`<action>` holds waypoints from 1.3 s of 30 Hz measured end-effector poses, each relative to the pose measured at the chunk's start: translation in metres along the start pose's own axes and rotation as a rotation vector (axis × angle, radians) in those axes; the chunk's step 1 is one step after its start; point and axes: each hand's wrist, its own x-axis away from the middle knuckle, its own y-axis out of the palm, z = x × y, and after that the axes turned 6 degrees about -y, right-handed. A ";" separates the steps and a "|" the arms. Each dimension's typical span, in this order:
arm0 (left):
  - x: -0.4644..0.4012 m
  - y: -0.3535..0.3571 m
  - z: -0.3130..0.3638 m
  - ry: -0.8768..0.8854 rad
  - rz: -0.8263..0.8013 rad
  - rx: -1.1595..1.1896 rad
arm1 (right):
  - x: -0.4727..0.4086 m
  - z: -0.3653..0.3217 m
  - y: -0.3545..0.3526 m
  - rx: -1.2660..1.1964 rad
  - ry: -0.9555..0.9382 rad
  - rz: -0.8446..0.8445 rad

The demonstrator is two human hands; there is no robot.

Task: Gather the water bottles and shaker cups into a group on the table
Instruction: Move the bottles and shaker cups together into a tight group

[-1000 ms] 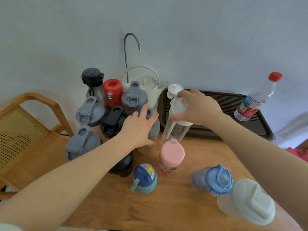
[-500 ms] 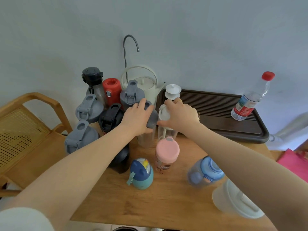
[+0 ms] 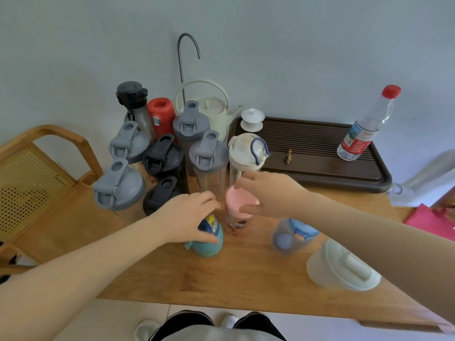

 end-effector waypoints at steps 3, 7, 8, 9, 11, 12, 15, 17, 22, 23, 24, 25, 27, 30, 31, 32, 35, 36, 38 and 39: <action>0.000 0.014 0.009 -0.006 -0.106 -0.207 | -0.010 -0.009 0.011 0.013 0.052 -0.027; -0.009 0.026 0.013 -0.037 -0.051 -0.276 | -0.017 -0.012 0.019 -0.015 0.079 -0.075; -0.011 0.027 0.014 -0.049 -0.030 -0.265 | -0.016 -0.012 0.020 0.003 0.068 -0.074; -0.013 0.028 0.014 -0.059 -0.012 -0.257 | -0.015 -0.011 0.021 0.021 0.062 -0.070; -0.017 0.029 0.015 -0.078 0.023 -0.249 | -0.011 -0.006 0.023 0.044 0.068 -0.071; -0.020 0.029 0.014 -0.093 0.042 -0.244 | -0.009 -0.003 0.024 0.050 0.081 -0.074; -0.028 0.027 0.011 -0.158 0.088 -0.211 | -0.003 0.006 0.024 0.044 0.126 -0.087; -0.032 0.027 0.010 -0.196 0.123 -0.190 | -0.001 0.009 0.025 0.034 0.139 -0.073; -0.037 0.029 0.003 -0.249 0.179 -0.204 | -0.007 0.003 0.030 0.040 0.099 -0.019; -0.039 0.030 0.001 -0.264 0.189 -0.212 | -0.009 0.001 0.030 0.040 0.094 -0.010; -0.040 0.029 0.000 -0.282 0.198 -0.214 | -0.010 0.001 0.030 0.038 0.096 -0.004; -0.041 0.028 0.000 -0.299 0.195 -0.216 | -0.011 0.002 0.030 0.033 0.103 0.002; -0.041 0.028 -0.002 -0.295 0.217 -0.241 | -0.011 0.004 0.031 0.016 0.126 -0.001; -0.039 0.033 -0.006 -0.247 0.294 -0.321 | -0.005 0.005 0.028 0.010 0.122 -0.014; -0.038 0.035 -0.006 -0.229 0.331 -0.337 | -0.001 0.005 0.024 0.011 0.111 -0.010; -0.038 0.036 -0.004 -0.205 0.366 -0.342 | 0.006 0.006 0.019 -0.009 0.107 0.012; -0.038 0.023 0.014 -0.072 0.466 -0.210 | 0.038 0.018 -0.001 -0.201 0.187 0.123; -0.040 0.016 0.022 -0.006 0.507 -0.131 | 0.051 0.027 -0.005 -0.271 0.236 0.130; -0.045 0.001 0.042 0.132 0.560 -0.011 | 0.081 0.043 -0.010 -0.351 0.341 0.050; -0.048 -0.005 0.052 0.194 0.578 0.037 | 0.097 0.048 -0.009 -0.360 0.395 -0.024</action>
